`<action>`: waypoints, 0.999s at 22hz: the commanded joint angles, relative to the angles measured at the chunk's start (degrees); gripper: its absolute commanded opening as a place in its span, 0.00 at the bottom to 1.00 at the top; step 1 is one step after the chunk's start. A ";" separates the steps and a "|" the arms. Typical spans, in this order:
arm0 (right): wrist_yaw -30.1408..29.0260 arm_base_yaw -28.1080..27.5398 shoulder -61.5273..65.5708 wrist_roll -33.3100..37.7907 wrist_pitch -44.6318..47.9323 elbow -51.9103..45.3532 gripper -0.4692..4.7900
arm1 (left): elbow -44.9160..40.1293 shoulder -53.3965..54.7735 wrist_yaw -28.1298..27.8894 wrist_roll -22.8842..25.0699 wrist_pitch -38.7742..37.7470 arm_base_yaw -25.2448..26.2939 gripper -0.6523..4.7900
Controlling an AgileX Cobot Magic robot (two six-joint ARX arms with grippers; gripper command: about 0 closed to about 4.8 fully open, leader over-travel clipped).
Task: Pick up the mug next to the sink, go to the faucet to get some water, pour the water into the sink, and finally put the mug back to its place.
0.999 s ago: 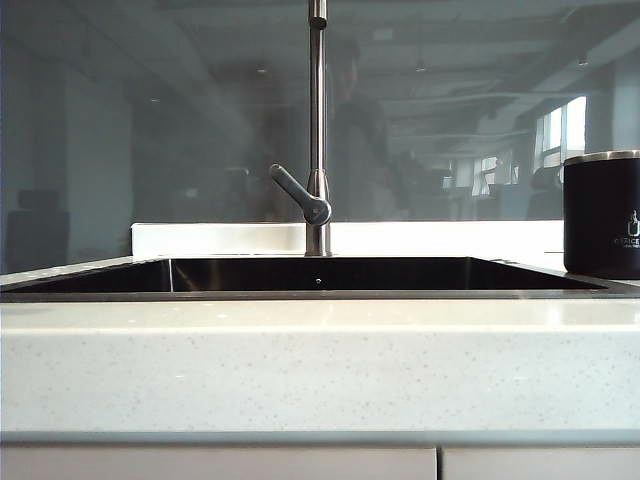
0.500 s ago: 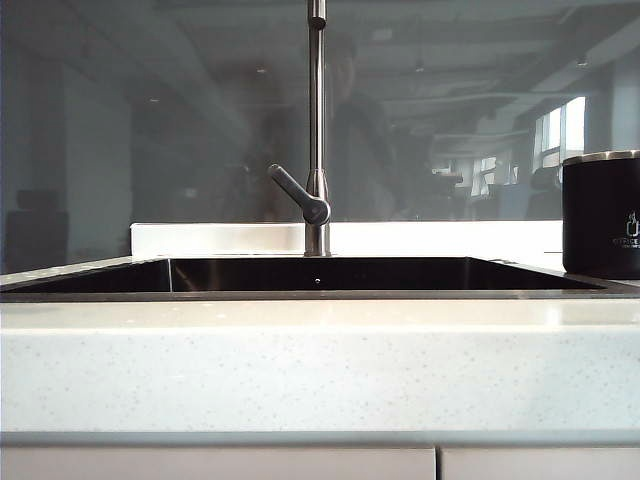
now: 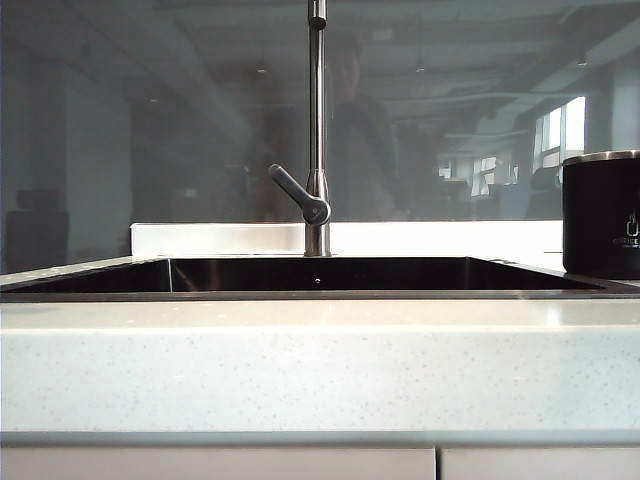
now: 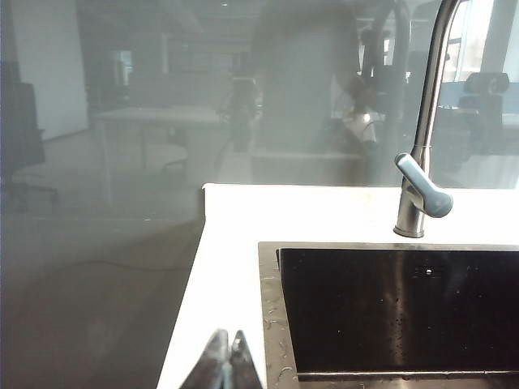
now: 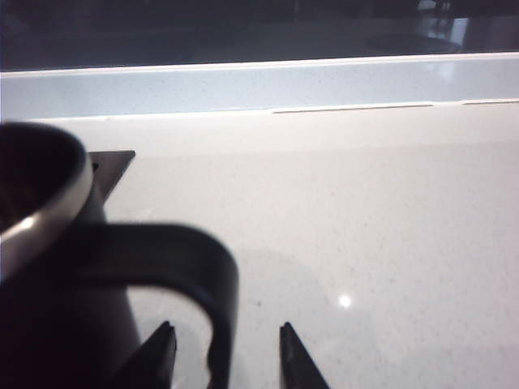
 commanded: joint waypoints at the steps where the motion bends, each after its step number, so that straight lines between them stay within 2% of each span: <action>1: -0.09 0.09 0.66 -0.04 1.31 1.73 0.43 | 0.15 0.04 0.02 -1.09 0.28 -0.02 0.11; 2: -0.07 0.09 0.66 -0.04 1.38 1.86 0.43 | 0.15 0.04 0.04 -1.09 0.28 -0.02 0.11; 4: 0.11 0.09 0.66 -0.04 1.44 2.08 0.36 | 0.15 0.04 0.02 -1.09 0.28 -0.02 0.11; 6: 0.07 0.09 0.66 -0.04 1.38 2.10 0.20 | 0.15 0.04 0.04 -1.09 0.28 -0.02 0.11; 9: 0.04 0.09 0.66 -0.02 1.42 2.10 0.16 | 0.15 0.04 0.04 -1.09 0.31 -0.02 0.11; 11: 0.04 0.09 0.66 0.00 1.44 2.10 0.08 | 0.15 0.04 0.02 -1.09 0.31 -0.02 0.11; 15: 0.00 0.11 0.61 0.17 3.26 2.10 0.08 | 0.15 0.04 0.00 -1.09 0.42 -0.02 0.11; 19: -0.13 0.79 -0.02 10.54 9.14 2.32 0.08 | 0.15 0.09 0.02 -1.33 2.34 -0.02 0.11; 22: -0.13 4.61 -3.37 12.96 4.17 4.81 0.08 | 0.15 1.55 0.02 -3.13 4.46 0.00 0.11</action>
